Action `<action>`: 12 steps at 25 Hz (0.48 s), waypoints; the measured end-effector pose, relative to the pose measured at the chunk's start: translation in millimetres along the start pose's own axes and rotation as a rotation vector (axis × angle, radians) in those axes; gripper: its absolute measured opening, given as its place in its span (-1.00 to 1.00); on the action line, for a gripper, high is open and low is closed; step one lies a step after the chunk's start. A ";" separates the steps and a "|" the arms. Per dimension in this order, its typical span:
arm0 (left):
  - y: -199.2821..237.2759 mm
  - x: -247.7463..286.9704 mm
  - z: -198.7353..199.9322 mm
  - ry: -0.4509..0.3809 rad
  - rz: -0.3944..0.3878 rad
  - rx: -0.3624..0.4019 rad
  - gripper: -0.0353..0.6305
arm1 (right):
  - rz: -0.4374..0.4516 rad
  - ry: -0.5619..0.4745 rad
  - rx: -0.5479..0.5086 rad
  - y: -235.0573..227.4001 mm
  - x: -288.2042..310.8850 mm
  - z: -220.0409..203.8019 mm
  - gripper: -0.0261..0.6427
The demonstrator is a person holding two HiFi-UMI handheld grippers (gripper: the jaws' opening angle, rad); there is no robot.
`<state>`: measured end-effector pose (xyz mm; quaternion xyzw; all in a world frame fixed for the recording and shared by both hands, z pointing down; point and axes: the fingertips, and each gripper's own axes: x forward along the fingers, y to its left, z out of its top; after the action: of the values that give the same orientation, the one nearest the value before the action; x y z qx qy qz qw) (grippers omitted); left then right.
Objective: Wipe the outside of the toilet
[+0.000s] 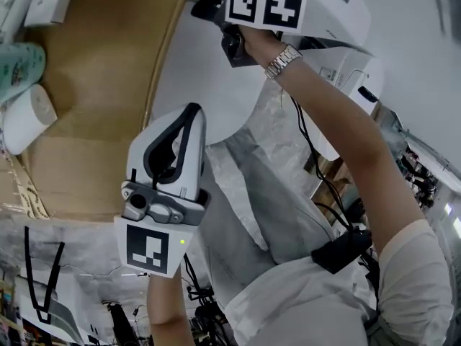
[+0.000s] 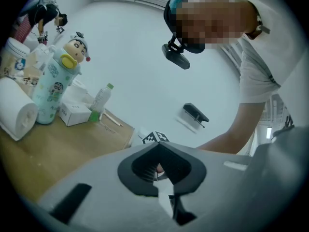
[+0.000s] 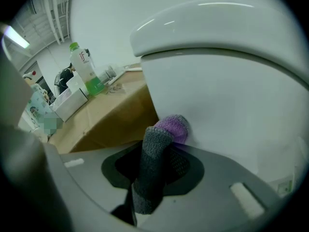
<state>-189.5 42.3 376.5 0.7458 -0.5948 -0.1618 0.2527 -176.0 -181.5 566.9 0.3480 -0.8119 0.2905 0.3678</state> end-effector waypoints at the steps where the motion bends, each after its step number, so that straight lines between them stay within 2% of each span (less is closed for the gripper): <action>1: 3.1 -4.2 1.1 -0.005 0.010 -0.001 -0.88 | 0.003 -0.001 -0.011 4.1 2.6 2.3 -0.60; 7: 9.1 -22.7 -1.4 -0.012 0.059 0.016 -0.88 | 0.047 -0.023 -0.105 24.3 9.9 9.3 -0.60; 12: -7.8 -17.6 -9.7 -0.020 0.093 0.027 -0.88 | 0.103 -0.048 -0.177 29.1 -5.0 3.2 -0.60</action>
<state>-182.1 62.4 379.0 0.7191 -0.6334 -0.1491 0.2439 -197.5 -164.9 554.8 0.2790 -0.8598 0.2278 0.3620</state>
